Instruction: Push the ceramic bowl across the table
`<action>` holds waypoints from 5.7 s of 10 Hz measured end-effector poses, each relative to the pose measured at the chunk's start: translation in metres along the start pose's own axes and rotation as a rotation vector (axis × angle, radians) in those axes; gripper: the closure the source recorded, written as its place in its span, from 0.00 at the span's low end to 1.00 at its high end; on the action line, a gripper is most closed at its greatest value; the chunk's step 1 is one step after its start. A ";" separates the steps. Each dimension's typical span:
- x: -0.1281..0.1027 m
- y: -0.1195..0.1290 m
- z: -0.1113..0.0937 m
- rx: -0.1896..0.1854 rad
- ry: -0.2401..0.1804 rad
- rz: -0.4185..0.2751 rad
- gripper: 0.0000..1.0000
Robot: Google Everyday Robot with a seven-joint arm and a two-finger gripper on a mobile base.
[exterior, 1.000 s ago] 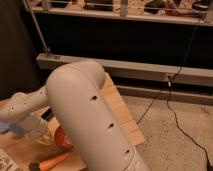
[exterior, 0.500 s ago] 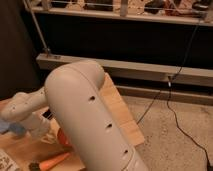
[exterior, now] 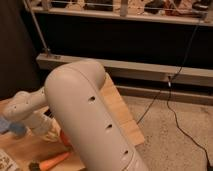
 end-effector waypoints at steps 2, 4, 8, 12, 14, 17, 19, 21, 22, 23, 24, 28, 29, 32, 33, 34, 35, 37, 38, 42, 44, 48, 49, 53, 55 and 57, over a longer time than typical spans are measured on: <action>0.002 -0.008 0.002 0.009 0.003 0.020 1.00; 0.005 -0.015 0.004 0.019 0.010 0.039 1.00; 0.013 -0.037 0.007 0.054 0.028 0.079 1.00; 0.019 -0.059 0.004 0.079 0.036 0.121 1.00; 0.021 -0.068 0.003 0.078 0.032 0.137 1.00; 0.024 -0.073 0.005 0.077 0.033 0.141 1.00; 0.028 -0.076 0.010 0.084 0.045 0.140 1.00; 0.032 -0.082 0.012 0.101 0.056 0.147 1.00; 0.033 -0.085 0.012 0.108 0.058 0.152 1.00; 0.035 -0.092 0.010 0.120 0.058 0.163 1.00; 0.038 -0.100 0.007 0.131 0.058 0.175 1.00; 0.045 -0.120 0.005 0.154 0.074 0.210 1.00; 0.045 -0.123 0.006 0.158 0.079 0.216 1.00; 0.033 -0.128 -0.010 0.152 0.042 0.238 1.00; 0.027 -0.124 -0.021 0.137 0.018 0.241 1.00; 0.021 -0.114 -0.031 0.111 -0.006 0.233 1.00; 0.018 -0.105 -0.036 0.088 -0.016 0.223 1.00; 0.018 -0.088 -0.034 0.050 -0.015 0.205 1.00; 0.019 -0.079 -0.027 0.040 -0.001 0.193 1.00; 0.024 -0.054 0.006 0.057 0.077 0.121 1.00; 0.027 -0.053 0.023 0.085 0.126 0.108 1.00; 0.034 -0.081 0.048 0.075 0.191 0.283 1.00; 0.035 -0.091 0.052 0.064 0.200 0.344 1.00; 0.047 -0.152 0.045 0.066 0.187 0.586 1.00; 0.061 -0.186 0.034 0.098 0.181 0.666 1.00; 0.074 -0.208 0.026 0.112 0.178 0.719 1.00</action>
